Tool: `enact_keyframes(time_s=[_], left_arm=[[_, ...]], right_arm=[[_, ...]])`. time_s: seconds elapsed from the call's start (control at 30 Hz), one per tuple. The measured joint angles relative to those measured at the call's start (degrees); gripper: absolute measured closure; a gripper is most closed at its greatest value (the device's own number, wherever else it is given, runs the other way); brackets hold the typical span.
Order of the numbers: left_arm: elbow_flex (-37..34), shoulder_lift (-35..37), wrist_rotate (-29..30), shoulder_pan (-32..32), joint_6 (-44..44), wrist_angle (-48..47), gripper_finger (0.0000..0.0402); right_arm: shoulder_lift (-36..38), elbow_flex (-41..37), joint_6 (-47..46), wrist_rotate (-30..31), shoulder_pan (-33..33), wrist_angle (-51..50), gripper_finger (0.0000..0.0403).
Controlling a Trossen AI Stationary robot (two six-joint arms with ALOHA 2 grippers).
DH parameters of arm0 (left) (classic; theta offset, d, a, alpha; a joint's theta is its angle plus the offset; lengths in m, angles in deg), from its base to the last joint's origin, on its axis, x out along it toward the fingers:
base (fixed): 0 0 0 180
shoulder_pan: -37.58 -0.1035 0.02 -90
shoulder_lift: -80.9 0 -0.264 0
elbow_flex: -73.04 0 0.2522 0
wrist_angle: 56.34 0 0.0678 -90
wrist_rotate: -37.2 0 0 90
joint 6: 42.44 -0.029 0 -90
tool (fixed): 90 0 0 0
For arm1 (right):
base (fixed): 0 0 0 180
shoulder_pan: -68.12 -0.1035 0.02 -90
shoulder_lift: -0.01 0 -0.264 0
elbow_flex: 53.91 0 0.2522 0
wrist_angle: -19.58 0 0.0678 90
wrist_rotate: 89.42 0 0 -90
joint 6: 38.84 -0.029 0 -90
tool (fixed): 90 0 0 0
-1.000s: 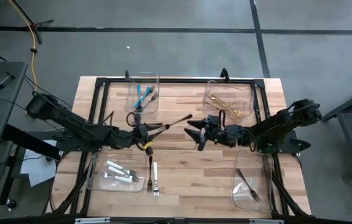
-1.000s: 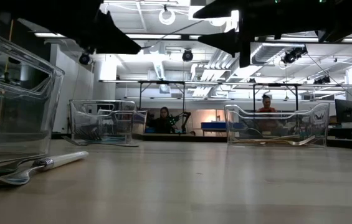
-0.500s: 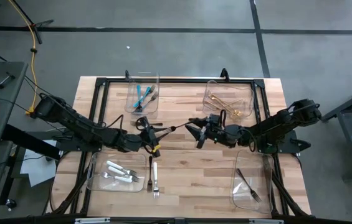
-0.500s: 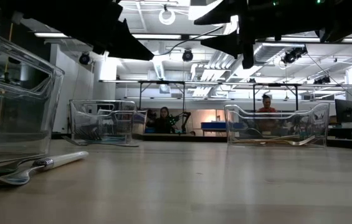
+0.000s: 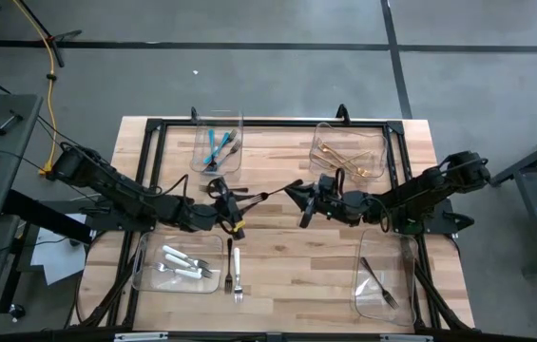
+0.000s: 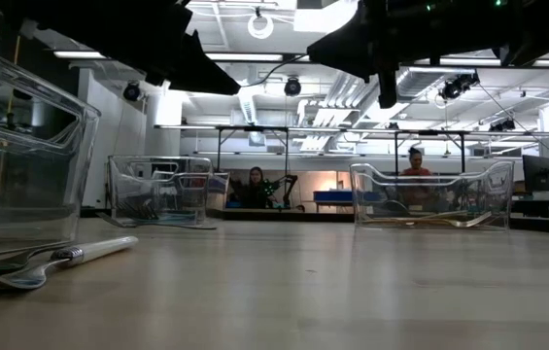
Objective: Sort silverware by color (type)
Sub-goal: Put the black fork into the bottom right transparent bin
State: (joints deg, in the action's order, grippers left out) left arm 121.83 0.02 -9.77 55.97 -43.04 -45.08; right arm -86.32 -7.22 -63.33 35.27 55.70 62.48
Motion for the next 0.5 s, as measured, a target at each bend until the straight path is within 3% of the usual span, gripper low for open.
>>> enact_keyframes(time_s=[0.3,0.5], left_arm=[[0.0,0.0,-1.07,-0.01,0.05,-0.19,0.0327],[0.0,0.0,-2.47,0.01,-0.09,-0.17,0.0326]], right_arm=[[0.0,0.0,-0.51,-0.03,0.0,-0.46,0.0369],[0.0,0.0,-0.52,-0.1,0.0,-0.68,0.0344]])
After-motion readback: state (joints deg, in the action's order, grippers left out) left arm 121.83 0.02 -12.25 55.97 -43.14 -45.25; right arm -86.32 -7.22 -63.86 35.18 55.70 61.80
